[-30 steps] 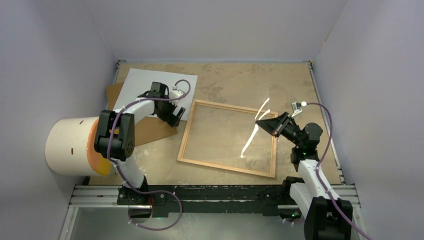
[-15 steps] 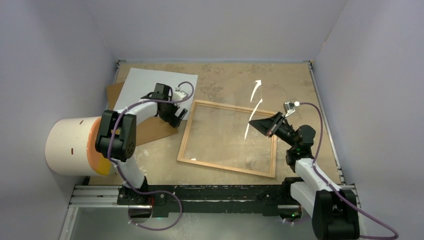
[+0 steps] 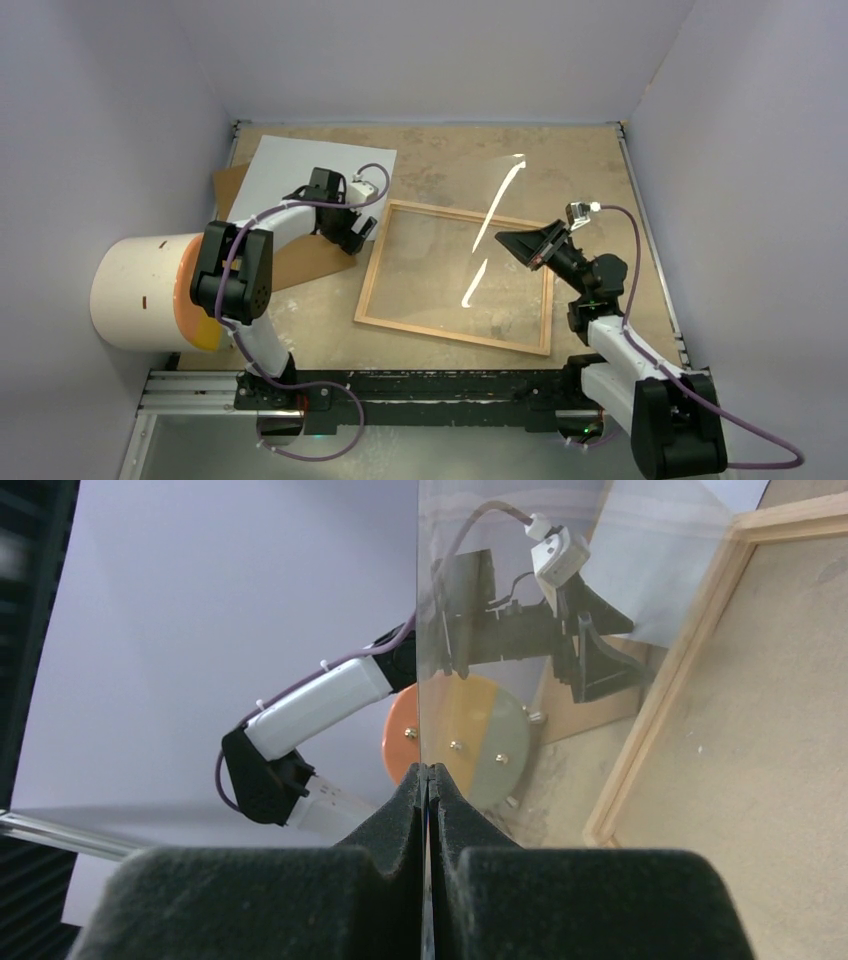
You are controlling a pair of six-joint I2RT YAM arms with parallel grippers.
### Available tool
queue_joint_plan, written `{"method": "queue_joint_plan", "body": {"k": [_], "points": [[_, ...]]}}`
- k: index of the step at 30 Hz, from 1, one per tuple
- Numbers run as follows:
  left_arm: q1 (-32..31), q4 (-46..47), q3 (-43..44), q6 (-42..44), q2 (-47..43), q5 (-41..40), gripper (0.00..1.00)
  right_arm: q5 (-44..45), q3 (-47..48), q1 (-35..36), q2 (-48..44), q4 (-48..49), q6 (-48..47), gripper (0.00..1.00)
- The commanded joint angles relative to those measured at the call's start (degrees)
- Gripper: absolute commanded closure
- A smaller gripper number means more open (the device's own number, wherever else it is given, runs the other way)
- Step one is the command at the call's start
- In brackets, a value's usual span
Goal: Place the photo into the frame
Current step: Adjust the photo frame item on the photo frame.
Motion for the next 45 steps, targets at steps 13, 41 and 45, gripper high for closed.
{"method": "queue_joint_plan", "body": {"k": [13,41,45], "points": [[-3.24,-3.08,-3.53,-1.09,2.08,7.59,0.0,6.93,5.06,5.7,1.48,2.36,3.15,1.0],[-2.19,-5.44,-2.04,-1.13,-0.58,9.92,0.0,12.12,7.12,11.79,4.6,1.96,3.58,1.0],[-1.7,-6.17,-1.25,-1.21,-1.18,10.16,0.0,11.62,6.57,11.86,4.32,0.61,2.45,1.0]]}}
